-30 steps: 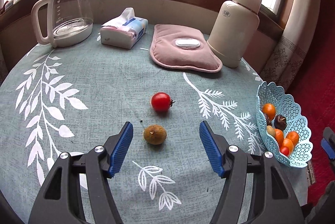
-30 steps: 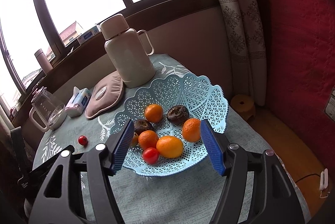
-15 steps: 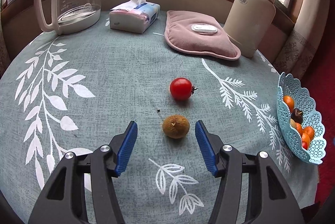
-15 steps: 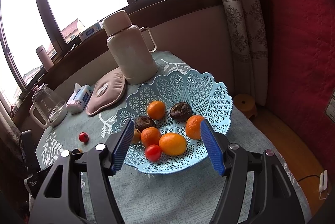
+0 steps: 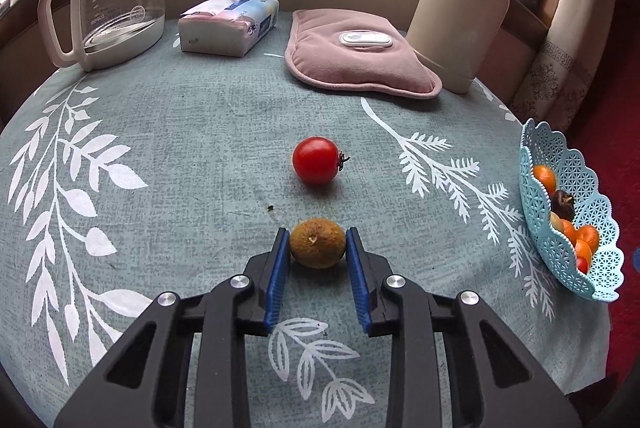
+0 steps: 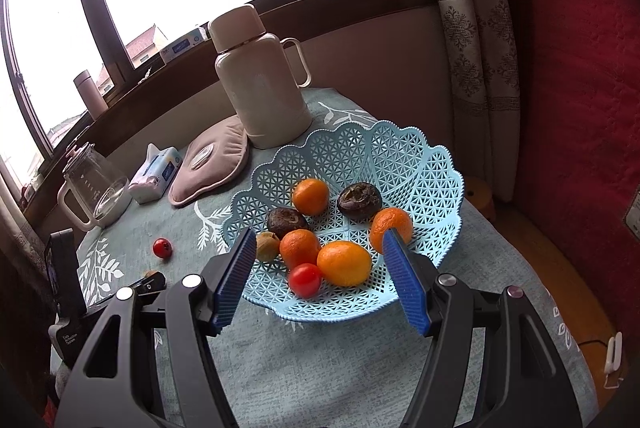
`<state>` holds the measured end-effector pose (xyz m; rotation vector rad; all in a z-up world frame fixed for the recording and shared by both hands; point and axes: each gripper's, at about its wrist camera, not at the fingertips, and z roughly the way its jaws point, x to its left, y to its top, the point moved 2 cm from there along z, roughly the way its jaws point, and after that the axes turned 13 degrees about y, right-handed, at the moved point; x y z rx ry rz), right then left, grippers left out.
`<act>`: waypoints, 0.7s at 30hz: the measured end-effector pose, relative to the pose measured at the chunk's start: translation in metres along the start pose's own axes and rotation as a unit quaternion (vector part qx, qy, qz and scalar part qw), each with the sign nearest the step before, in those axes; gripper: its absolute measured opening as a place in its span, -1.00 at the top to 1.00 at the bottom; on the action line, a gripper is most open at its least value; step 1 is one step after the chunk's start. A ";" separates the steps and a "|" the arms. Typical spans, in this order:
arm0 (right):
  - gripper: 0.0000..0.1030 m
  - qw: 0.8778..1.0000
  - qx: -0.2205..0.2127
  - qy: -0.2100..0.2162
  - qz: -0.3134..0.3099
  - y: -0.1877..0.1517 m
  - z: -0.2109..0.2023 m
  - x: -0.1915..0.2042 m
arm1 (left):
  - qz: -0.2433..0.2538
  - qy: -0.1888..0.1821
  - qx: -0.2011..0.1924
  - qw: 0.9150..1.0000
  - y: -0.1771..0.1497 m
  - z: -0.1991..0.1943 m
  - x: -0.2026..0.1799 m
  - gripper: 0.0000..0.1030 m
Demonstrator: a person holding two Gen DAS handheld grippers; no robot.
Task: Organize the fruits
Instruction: 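Grasp the last brown kiwi on the cloth with the left tool and lift, then grasp the last red cherry tomato with the right tool while the left tool holds the kiwi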
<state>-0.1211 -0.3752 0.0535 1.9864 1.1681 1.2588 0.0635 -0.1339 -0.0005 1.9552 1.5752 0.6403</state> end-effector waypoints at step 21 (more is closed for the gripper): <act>-0.31 0.994 0.061 0.049 -0.076 -0.015 0.055 0.086 | -0.062 0.078 -0.084 0.992 -0.005 -0.048 0.075 0.44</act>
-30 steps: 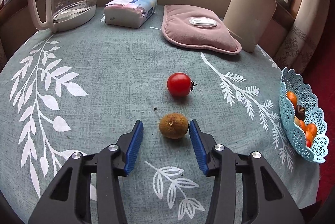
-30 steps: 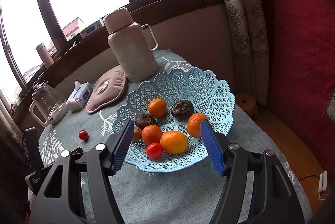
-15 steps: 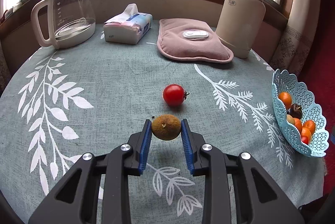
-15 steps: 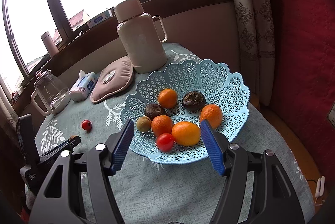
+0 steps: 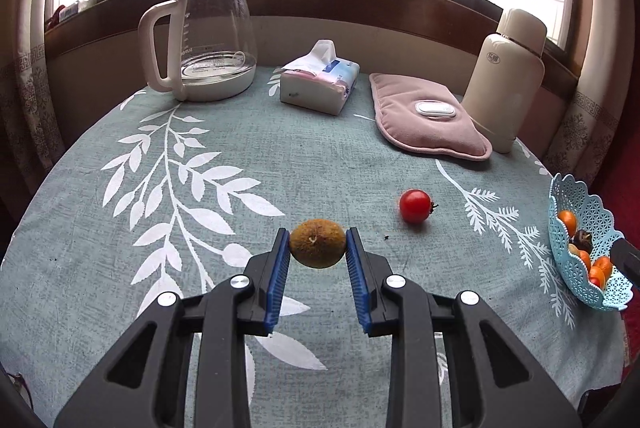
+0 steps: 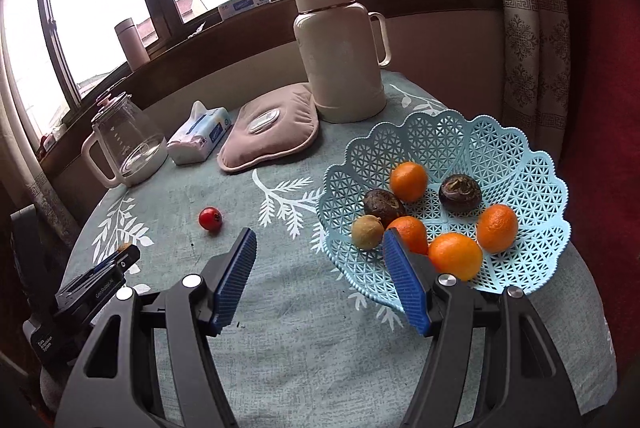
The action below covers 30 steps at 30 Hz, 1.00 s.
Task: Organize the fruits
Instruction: 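Grasp the last red cherry tomato with the right tool while the left tool holds the kiwi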
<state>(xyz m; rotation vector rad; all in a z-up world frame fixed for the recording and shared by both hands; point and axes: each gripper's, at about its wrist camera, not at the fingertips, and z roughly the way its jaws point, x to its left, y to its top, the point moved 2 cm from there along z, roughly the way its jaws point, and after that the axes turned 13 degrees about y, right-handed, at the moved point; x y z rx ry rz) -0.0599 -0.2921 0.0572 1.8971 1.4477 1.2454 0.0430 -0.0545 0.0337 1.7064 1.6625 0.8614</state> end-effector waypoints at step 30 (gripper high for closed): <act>-0.15 0.985 0.141 0.022 -0.098 0.007 0.181 0.090 | -0.065 0.042 0.032 0.996 -0.011 0.021 0.032 0.44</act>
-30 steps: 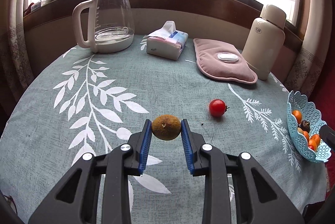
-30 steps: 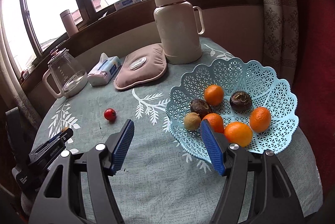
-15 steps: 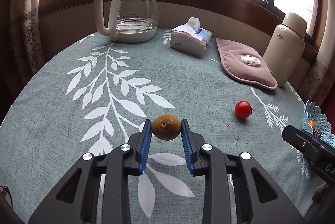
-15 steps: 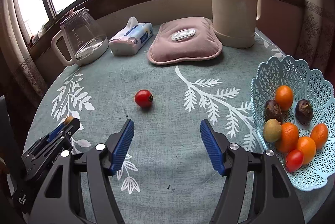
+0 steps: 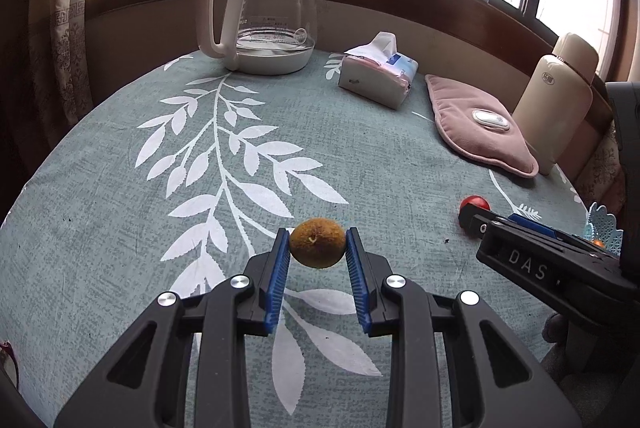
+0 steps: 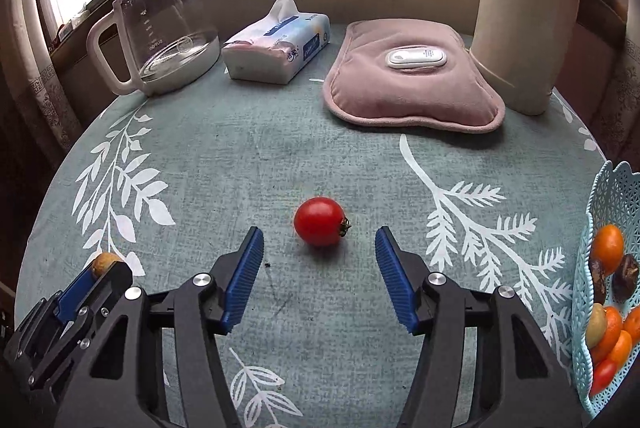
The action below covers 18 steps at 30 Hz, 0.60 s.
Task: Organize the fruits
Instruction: 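Grasp the last red cherry tomato with the right tool while the left tool holds the kiwi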
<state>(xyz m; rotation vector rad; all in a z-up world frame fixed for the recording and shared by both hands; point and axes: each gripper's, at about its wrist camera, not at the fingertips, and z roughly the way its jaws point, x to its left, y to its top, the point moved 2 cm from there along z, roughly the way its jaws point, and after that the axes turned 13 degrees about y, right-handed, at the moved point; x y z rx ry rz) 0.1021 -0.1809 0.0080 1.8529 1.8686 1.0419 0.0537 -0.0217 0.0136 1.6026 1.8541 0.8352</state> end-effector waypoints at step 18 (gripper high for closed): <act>0.39 1.000 0.001 -0.012 0.008 -0.001 0.002 -0.001 | -0.003 -0.004 0.001 1.000 -0.001 0.001 0.001 0.44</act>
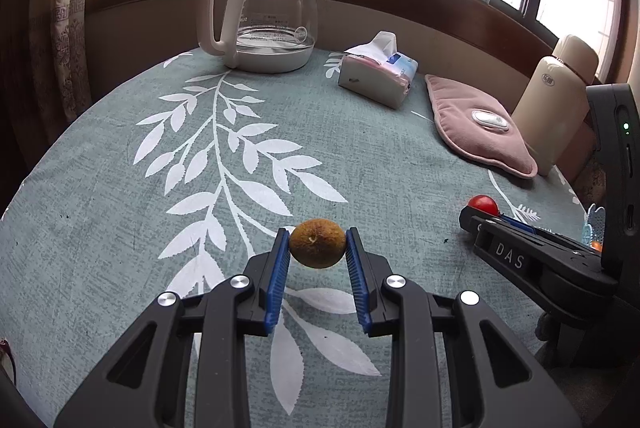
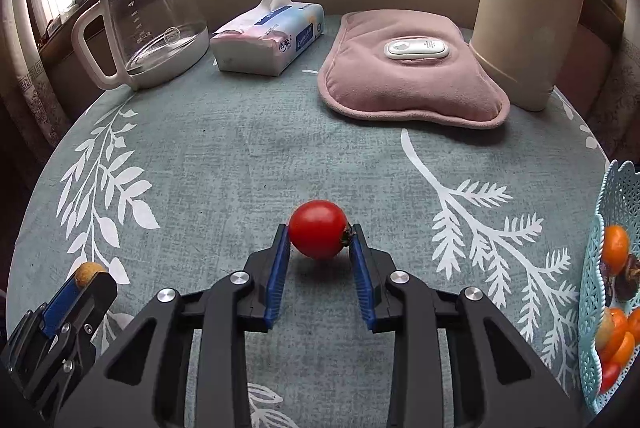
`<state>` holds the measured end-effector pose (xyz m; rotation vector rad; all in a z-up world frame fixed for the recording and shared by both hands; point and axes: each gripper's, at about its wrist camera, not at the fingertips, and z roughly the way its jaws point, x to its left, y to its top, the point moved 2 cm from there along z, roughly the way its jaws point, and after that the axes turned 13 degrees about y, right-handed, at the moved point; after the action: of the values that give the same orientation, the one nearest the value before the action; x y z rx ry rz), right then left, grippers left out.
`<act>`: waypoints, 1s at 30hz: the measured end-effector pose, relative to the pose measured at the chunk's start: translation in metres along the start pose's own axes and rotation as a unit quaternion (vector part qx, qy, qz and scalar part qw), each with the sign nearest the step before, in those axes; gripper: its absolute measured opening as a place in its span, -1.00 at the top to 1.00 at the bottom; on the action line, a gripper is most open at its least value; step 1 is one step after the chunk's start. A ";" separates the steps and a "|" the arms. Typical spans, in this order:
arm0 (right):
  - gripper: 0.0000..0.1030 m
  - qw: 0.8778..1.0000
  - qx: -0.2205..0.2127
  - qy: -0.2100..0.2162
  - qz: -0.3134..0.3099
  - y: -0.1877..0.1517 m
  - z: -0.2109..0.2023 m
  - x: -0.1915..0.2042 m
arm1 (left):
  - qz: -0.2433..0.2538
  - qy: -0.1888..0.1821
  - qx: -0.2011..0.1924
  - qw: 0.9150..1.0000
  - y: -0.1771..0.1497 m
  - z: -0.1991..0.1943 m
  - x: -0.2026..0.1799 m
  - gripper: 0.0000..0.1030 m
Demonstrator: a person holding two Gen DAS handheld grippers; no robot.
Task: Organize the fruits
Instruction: 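Grasp the last red cherry tomato with the right tool while the left tool holds the kiwi, then carry the tomato with the right tool while the left tool carries the kiwi toward the basket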
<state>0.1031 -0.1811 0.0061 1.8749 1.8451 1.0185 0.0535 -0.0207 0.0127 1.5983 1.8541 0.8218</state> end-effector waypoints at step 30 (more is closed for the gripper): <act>0.39 0.995 -0.080 -0.011 0.058 -0.027 -0.107 -0.030 | 0.029 -0.048 -0.020 0.998 -0.009 -0.026 -0.023 0.44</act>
<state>0.0141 -0.2334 0.0544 1.9072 1.6060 1.1436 0.0317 -0.0463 0.0231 1.6449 1.7215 0.7890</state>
